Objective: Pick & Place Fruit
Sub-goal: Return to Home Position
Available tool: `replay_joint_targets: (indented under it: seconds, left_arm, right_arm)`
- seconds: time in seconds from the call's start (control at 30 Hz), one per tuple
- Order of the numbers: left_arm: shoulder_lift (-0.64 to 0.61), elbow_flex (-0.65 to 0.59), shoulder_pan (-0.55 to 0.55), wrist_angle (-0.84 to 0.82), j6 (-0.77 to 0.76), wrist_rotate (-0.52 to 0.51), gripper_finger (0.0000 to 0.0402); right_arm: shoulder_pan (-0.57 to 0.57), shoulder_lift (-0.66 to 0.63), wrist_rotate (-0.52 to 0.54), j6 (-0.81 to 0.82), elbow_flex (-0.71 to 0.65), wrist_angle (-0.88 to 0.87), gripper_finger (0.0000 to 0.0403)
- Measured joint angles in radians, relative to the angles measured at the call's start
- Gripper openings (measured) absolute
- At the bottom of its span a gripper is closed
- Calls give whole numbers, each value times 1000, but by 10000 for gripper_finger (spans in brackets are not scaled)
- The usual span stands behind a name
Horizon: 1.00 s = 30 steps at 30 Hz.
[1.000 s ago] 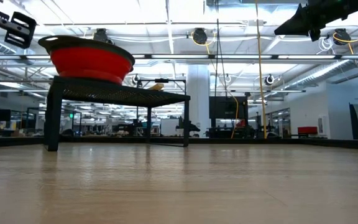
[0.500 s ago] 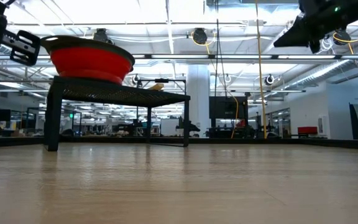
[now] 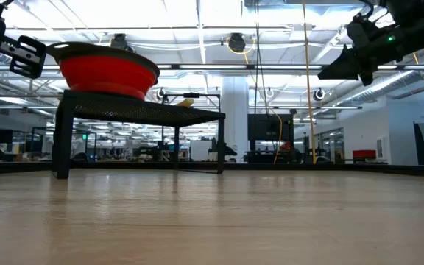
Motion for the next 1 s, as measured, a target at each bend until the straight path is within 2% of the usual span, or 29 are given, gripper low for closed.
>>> replay_joint_targets:
  seconds: [0.2,0.47,0.7,1.0]
  left_arm:
    - [0,0,-2,0,5,0,8]
    - [0,0,-2,0,2,0,8]
    - [0,0,-2,-1,-1,0,8]
    - [0,0,-2,-1,8,0,8]
  right_arm:
    - [0,4,-133,19,-77,145,0]
    - [0,-15,-127,57,-139,202,0]
    - [-1,-129,-128,109,-139,51,0]
    - [-1,-265,-104,60,-139,-95,0]
